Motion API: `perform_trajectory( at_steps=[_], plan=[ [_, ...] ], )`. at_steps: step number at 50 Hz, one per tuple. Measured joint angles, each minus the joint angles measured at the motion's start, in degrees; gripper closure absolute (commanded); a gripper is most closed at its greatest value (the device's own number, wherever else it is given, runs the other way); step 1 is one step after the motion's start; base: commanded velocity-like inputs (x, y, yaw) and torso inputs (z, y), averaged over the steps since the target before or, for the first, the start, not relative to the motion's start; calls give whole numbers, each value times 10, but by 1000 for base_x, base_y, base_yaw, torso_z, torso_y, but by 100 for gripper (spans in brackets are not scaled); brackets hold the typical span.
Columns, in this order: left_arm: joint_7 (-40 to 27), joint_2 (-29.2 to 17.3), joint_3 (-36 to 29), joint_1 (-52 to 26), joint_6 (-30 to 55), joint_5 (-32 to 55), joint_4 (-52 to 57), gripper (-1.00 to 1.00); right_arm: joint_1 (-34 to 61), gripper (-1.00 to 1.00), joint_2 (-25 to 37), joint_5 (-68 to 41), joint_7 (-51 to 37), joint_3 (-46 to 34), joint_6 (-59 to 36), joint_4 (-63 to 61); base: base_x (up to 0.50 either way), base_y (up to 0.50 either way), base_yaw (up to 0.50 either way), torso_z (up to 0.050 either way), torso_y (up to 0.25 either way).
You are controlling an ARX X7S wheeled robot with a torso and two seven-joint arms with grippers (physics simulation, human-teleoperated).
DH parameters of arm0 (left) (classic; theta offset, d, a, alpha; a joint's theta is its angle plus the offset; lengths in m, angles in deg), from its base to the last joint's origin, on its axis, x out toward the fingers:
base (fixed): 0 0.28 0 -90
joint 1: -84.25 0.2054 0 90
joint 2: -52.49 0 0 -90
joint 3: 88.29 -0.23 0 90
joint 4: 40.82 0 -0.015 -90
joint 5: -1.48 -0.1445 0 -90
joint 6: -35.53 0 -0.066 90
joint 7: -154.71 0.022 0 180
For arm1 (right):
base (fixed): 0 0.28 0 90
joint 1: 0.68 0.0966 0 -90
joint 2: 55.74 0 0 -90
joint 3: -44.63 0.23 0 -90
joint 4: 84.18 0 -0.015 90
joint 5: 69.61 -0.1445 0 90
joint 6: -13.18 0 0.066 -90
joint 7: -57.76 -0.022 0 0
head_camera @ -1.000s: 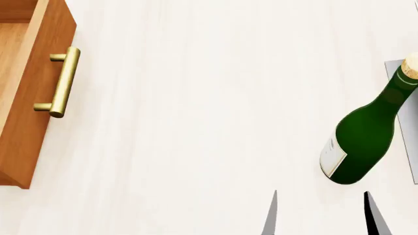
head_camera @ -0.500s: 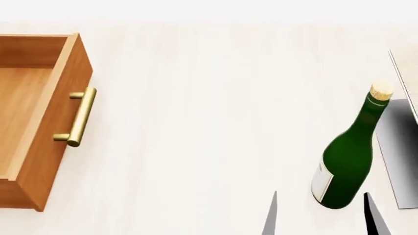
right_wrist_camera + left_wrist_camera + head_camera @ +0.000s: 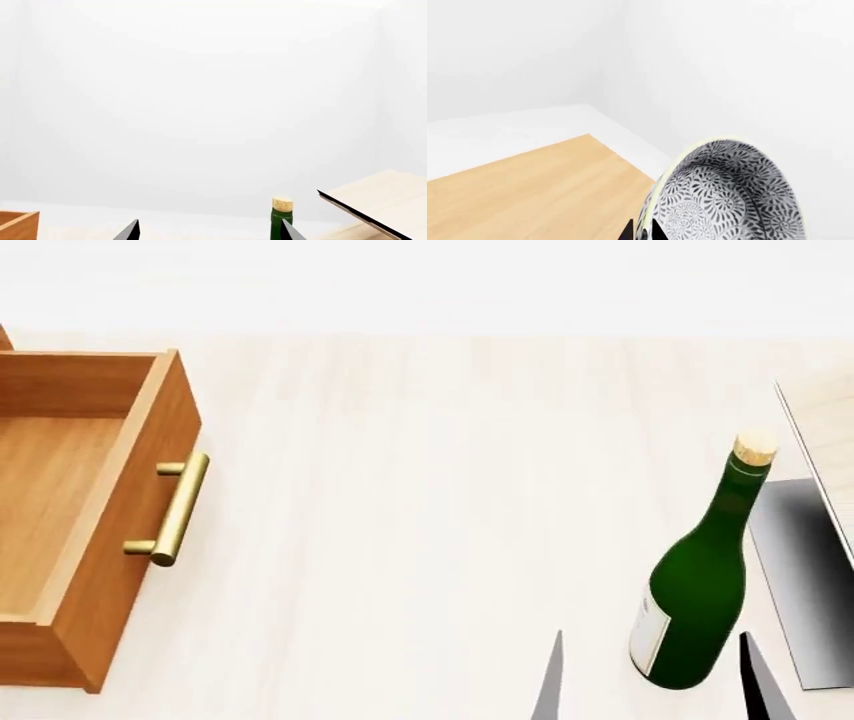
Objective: Put the bowl on top of the cabinet.
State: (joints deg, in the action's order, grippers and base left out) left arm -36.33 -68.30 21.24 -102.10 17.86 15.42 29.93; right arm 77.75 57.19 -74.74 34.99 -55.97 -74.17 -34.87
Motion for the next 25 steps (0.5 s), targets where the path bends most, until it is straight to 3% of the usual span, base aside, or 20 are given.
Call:
perform_trajectory(
  at_steps=[25],
  plan=[
    [-108, -3, 128, -46, 19, -29, -119, 100, 3, -100, 3, -2, -4, -2, 1, 5, 0, 0, 0, 0, 0]
  ],
)
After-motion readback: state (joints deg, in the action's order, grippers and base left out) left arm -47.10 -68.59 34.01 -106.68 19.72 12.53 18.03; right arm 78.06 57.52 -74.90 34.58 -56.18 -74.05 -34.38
